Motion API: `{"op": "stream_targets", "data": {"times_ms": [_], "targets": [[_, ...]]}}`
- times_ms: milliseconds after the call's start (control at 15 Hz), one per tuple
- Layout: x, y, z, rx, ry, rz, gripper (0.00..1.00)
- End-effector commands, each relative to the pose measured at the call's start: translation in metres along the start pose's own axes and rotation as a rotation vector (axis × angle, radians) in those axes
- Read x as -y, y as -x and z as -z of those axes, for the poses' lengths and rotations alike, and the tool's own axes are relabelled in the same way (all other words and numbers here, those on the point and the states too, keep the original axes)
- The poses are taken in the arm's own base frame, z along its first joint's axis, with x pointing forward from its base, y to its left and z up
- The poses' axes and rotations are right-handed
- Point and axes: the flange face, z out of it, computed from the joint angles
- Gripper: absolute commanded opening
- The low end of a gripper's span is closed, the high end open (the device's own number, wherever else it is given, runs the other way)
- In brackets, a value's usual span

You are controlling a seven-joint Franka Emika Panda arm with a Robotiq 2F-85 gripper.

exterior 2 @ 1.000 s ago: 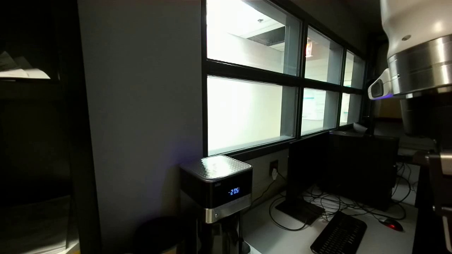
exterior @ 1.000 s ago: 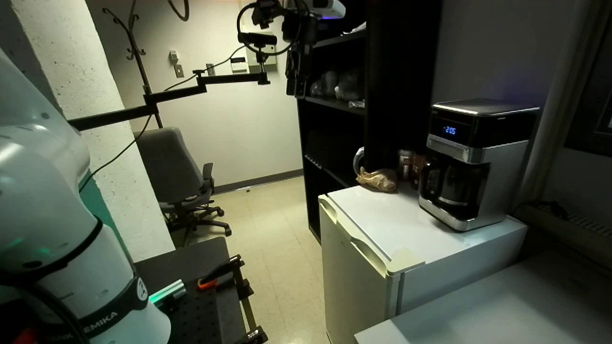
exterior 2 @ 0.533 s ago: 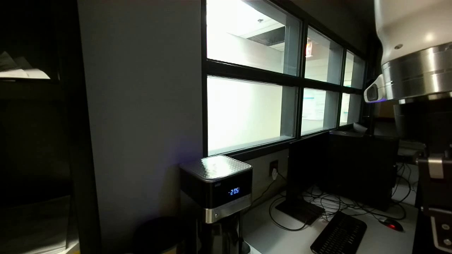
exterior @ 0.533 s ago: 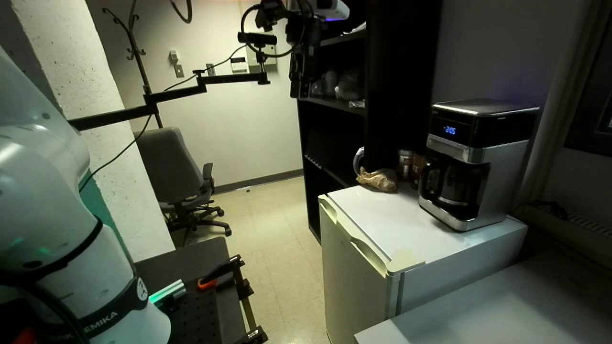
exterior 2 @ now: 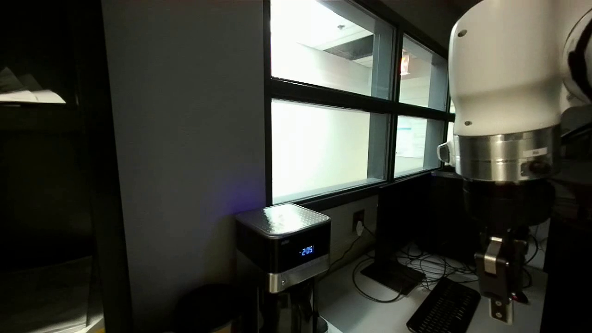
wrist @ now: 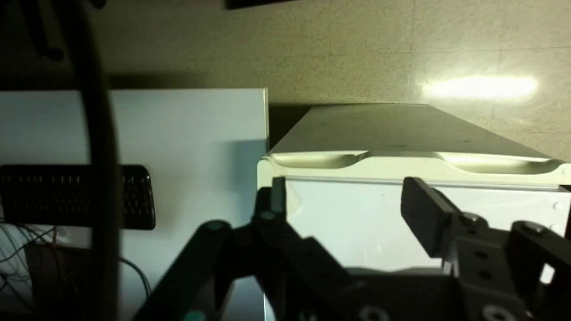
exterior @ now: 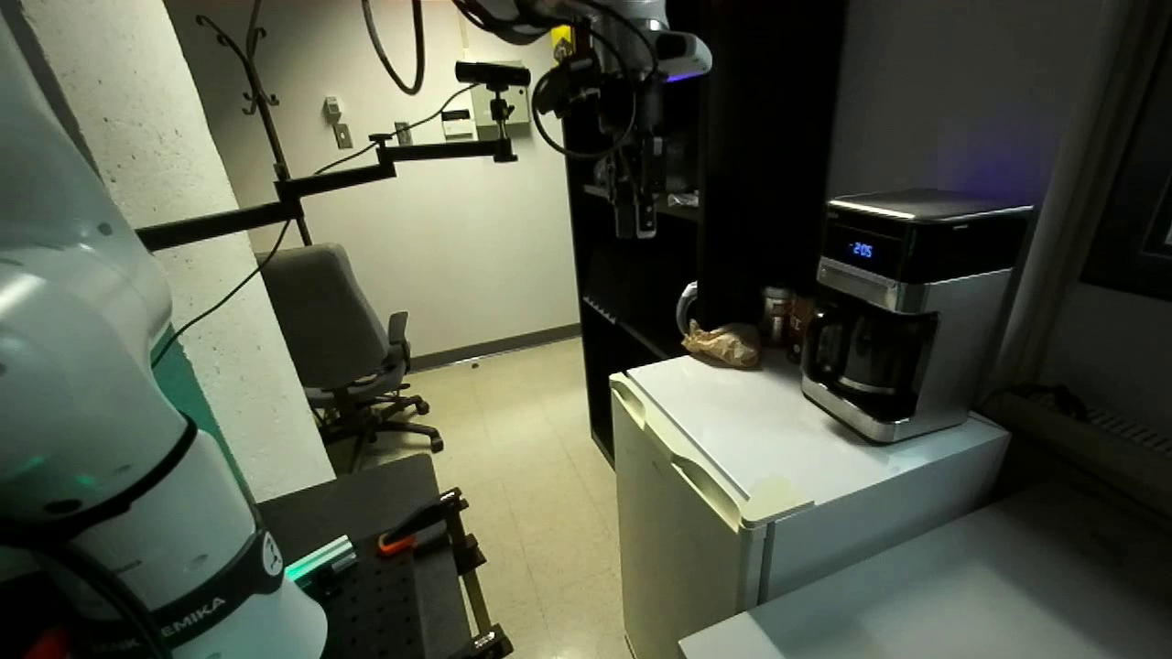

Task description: Press a button on the coffee machine

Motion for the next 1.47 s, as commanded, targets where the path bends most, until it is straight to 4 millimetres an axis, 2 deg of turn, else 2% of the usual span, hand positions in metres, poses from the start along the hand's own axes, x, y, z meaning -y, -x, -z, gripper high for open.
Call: {"op": "stream_targets", "data": {"times_ms": [0,267,333,867,1400], "targets": [[0.007,-0.022,-0.015,-0.095,0.075,0.045,0.36],[0.013,-0.045,-0.036,-0.206,0.167,0.113,0.06],[0.014,-0.05,-0.04,-0.235,0.192,0.135,0.01],[0.031,-0.094,-0.071,-0.487,0.45,0.331,0.0],[0.069,-0.126,-0.095,-0.642,0.578,0.457,0.0]]}}
